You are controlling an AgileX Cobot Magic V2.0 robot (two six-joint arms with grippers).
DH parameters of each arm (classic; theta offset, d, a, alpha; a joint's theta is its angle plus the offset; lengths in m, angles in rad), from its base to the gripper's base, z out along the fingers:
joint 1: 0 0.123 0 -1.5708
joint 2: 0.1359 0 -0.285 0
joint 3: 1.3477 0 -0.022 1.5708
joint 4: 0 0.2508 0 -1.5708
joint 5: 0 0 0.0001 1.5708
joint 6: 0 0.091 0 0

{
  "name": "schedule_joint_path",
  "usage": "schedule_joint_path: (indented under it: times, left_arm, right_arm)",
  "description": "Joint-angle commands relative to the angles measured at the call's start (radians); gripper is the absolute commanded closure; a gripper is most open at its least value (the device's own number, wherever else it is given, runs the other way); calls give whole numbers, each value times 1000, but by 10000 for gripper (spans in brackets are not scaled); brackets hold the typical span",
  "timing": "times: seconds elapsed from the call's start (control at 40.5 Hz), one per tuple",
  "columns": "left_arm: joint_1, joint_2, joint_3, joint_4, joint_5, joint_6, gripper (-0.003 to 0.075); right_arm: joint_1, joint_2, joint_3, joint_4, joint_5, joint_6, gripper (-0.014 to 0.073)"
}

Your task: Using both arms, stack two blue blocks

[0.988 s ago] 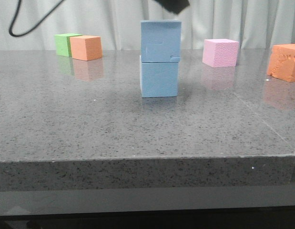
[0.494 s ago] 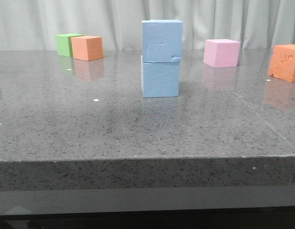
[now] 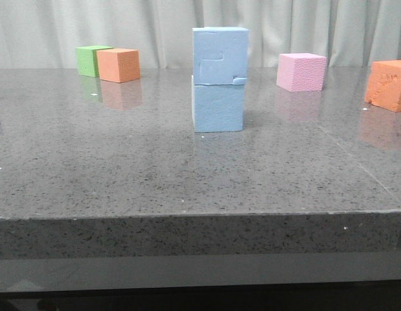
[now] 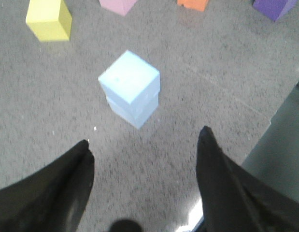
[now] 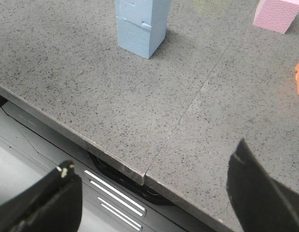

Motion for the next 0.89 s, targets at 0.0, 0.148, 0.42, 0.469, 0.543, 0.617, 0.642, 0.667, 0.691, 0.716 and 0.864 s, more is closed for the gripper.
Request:
schedule_joint_path:
  times: [0.0, 0.148, 0.42, 0.469, 0.543, 0.617, 0.642, 0.667, 0.691, 0.716, 0.864]
  left_arm:
    - [-2, -86, 67, 7, -40, -25, 279]
    - [-2, -187, 240, 86, -103, -82, 279]
    - [-2, -429, 579, 96, -303, -109, 279]
    - [-2, -474, 631, 83, -340, -109, 279]
    - [-2, -534, 717, 40, -392, -109, 279]
    - [-2, -594, 785, -9, -444, -109, 279]
    - [-2, -617, 803, -22, -465, -109, 279]
    - [-2, -637, 826, -33, -484, -109, 279]
    - [-2, -652, 846, -36, -496, -109, 279]
    - [-2, -669, 860, -39, -508, -109, 279]
    - [-2, -721, 928, -39, -532, -105, 279]
  right_arm:
    - [-6, 3, -25, -5, -67, -11, -22]
    - [-6, 3, -25, -5, -67, -11, -22]
    - [-6, 3, -25, -5, -67, -11, -22]
    - [-6, 3, -25, -5, -67, -11, -22]
    - [-6, 3, -25, -5, -67, -11, -22]
    - [-6, 3, -25, -5, -67, -11, -22]
    - [-6, 3, -25, -5, -67, -11, -22]
    - [-6, 3, -25, -4, -67, -11, -22]
    - [-6, 3, -25, -4, -67, -11, -22]
    - [-6, 3, -25, -4, -66, -11, -22]
    - [-6, 4, -25, -4, -72, -11, -22]
